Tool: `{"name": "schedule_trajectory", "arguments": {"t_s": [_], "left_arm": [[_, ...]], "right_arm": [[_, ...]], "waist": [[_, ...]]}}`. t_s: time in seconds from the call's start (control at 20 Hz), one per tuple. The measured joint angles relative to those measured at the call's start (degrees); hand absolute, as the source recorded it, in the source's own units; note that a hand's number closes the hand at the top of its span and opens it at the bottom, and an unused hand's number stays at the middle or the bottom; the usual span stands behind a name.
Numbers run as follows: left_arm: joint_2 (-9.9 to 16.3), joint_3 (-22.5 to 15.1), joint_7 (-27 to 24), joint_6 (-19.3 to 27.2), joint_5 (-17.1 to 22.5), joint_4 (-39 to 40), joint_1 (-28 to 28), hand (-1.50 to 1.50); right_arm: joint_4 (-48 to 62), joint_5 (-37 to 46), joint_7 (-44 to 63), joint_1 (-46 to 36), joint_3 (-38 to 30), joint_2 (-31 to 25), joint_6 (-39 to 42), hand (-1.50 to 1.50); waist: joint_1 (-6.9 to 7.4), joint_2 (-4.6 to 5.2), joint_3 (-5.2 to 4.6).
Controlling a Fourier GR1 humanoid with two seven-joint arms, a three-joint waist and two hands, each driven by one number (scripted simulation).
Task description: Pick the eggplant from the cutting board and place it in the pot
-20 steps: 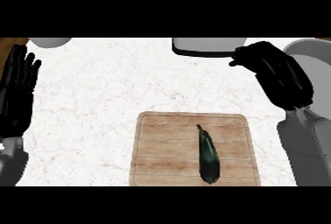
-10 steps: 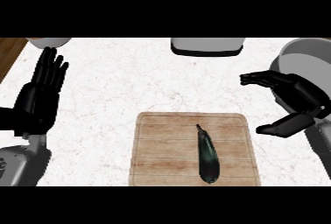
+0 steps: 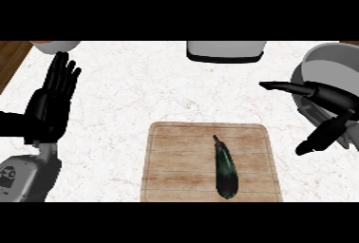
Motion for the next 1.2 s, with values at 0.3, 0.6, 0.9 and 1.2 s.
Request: {"name": "schedule_trajectory", "arguments": {"t_s": [0.3,0.6,0.9,1.2], "left_arm": [[-0.8,0.5,-0.1,-0.4,-0.6,0.7,0.3,0.00],[-1.7,1.6,-1.2,-1.0,-1.7,1.9,0.7,0.00],[-1.8,3.5,-0.7,-2.5,-2.0,2.7,-0.3,0.00],[-2.2,4.9,0.5,-3.5,-2.6,2.1,-0.3,0.00]], "right_arm": [[0.1,6.7,1.3,-4.5,6.3,1.3,-0.4,-1.50],[-0.8,11.1,4.3,-4.6,10.1,4.1,0.4,-1.50],[-0.8,14.0,7.0,-4.2,11.4,6.8,2.7,-1.50],[-4.0,17.6,7.1,0.2,12.4,10.2,1.7,-1.50]], "waist": [[-0.62,-0.42,-0.09],[-1.28,-0.63,-0.14],[-1.51,-0.67,-0.13],[-1.68,-0.73,-0.12]]}}
